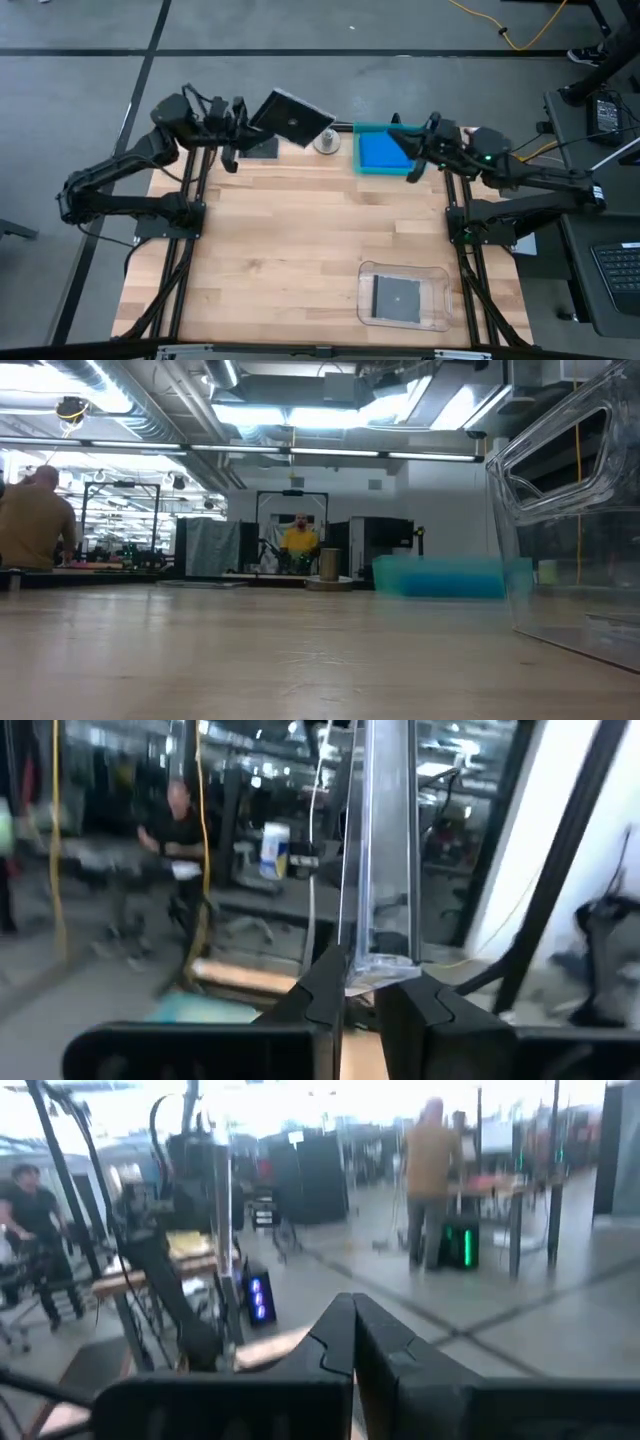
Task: Pick & place jewel cases by type
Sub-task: Put the right black CD case into the transparent bin
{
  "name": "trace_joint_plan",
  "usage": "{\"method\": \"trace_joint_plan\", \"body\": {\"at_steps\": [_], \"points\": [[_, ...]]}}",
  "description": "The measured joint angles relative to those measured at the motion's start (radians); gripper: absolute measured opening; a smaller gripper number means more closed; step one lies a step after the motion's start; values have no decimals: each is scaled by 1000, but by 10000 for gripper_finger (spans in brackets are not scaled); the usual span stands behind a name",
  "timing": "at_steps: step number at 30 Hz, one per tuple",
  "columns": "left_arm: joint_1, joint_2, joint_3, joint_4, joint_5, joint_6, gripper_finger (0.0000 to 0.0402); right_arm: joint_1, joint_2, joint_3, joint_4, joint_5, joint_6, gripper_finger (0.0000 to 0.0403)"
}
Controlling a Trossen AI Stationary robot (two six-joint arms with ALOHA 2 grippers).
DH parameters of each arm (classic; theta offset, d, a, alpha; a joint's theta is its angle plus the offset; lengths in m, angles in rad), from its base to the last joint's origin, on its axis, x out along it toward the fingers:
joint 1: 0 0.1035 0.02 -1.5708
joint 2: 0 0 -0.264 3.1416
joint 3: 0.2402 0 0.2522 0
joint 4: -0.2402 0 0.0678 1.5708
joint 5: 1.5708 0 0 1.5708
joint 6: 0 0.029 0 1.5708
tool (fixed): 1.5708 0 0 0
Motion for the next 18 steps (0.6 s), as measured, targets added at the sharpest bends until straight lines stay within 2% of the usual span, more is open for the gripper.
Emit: {"method": "trace_joint_plan", "body": {"at_steps": [8, 18], "points": [[-36, 9, 152, -23, -4, 387, 33, 0, -8, 0, 42, -1, -37, 4], [-202, 9, 262, -8, -11, 971, 33, 0, 1, 0, 42, -1, -19, 4]]}}
